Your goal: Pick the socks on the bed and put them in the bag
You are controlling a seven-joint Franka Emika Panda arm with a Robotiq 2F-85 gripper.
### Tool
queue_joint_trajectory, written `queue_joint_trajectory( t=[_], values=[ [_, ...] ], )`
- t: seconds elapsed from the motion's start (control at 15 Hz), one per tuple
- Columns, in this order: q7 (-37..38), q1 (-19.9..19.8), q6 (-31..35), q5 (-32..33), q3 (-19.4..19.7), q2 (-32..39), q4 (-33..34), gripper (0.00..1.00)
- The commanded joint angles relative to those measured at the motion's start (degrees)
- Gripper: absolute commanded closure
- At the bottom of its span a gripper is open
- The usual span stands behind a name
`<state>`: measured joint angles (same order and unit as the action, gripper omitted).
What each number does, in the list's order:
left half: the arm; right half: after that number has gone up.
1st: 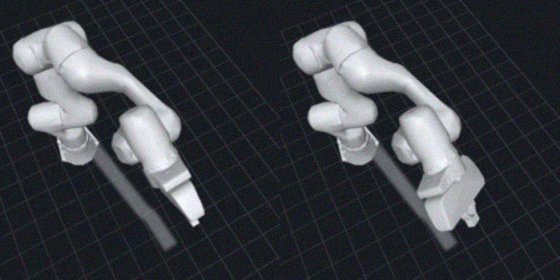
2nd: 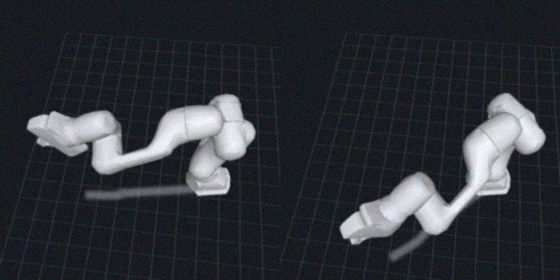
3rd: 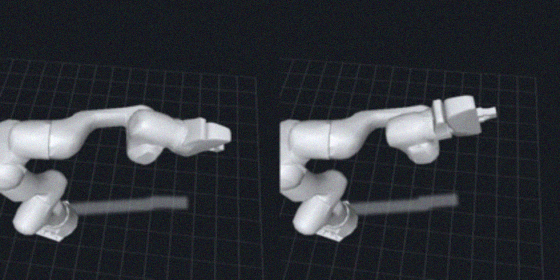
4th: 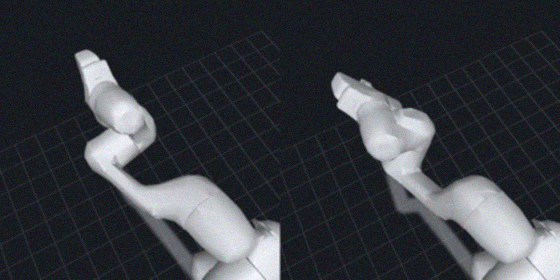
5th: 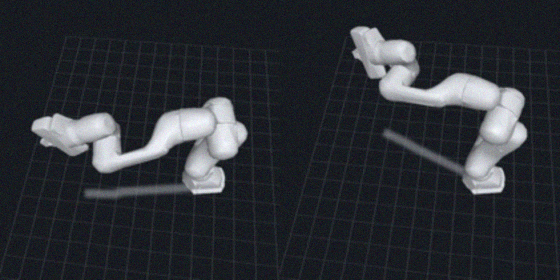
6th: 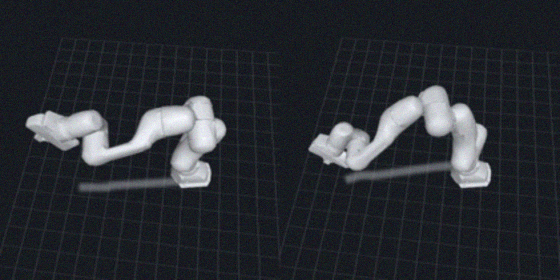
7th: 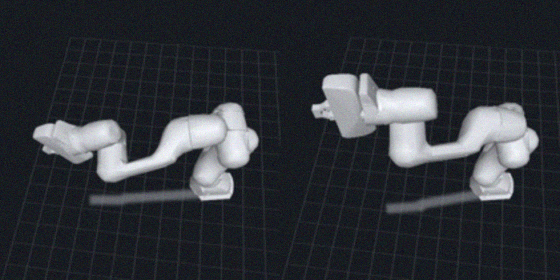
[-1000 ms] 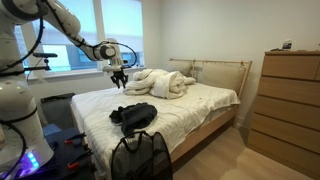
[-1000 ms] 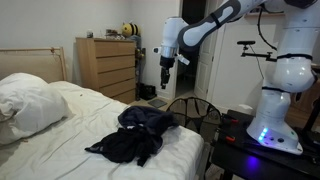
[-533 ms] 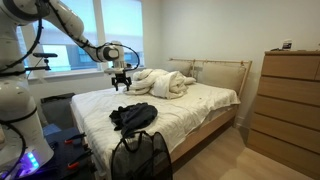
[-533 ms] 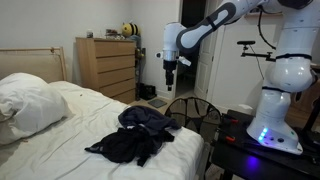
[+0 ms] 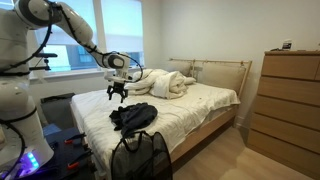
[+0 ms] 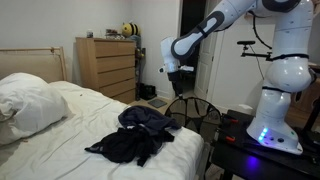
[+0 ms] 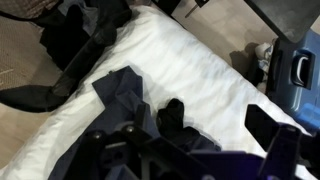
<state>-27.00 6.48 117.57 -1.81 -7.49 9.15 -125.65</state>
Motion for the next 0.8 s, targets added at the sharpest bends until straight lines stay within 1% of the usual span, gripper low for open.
queue_joint_trajectory(
  t=[0.0,0.13,0.53,0.73],
  values=[
    [-0.77,-0.39,3.4,-0.25,-0.75,2.48,-0.57,0.0],
    [-0.17,-0.1,7.39,0.11,-1.29,4.15,-1.8,0.0],
    [0.12,0.5,13.97,0.39,-3.97,10.63,-2.98,0.0],
    [1.04,1.41,18.05,0.91,-5.49,14.1,-2.75,0.0]
  ],
)
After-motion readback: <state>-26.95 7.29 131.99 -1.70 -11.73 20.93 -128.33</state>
